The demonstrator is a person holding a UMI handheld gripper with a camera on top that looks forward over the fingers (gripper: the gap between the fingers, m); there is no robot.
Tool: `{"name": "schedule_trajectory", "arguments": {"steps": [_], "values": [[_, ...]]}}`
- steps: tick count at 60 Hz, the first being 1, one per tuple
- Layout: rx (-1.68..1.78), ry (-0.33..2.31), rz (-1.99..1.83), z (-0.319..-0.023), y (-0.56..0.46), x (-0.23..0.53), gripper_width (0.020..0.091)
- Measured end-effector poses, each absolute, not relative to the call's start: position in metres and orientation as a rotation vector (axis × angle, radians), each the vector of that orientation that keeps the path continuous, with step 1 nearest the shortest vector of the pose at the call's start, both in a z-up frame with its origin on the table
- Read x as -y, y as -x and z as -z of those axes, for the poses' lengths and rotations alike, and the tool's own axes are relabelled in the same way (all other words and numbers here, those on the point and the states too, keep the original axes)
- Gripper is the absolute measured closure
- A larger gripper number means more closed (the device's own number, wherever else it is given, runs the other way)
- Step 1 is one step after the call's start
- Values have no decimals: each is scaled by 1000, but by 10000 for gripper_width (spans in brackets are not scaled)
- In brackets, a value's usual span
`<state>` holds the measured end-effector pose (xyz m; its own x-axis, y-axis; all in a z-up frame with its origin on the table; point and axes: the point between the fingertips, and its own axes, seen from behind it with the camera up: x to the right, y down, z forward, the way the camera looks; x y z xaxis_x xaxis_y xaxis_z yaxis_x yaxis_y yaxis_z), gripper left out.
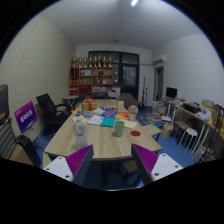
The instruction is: Pour water
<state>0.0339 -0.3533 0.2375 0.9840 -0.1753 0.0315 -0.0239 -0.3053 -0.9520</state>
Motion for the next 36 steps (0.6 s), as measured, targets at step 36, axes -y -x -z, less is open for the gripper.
{"name": "schedule_trajectory", "arguments": {"steps": [36], "values": [[-64,1768,19,-185,70,276,264]]}}
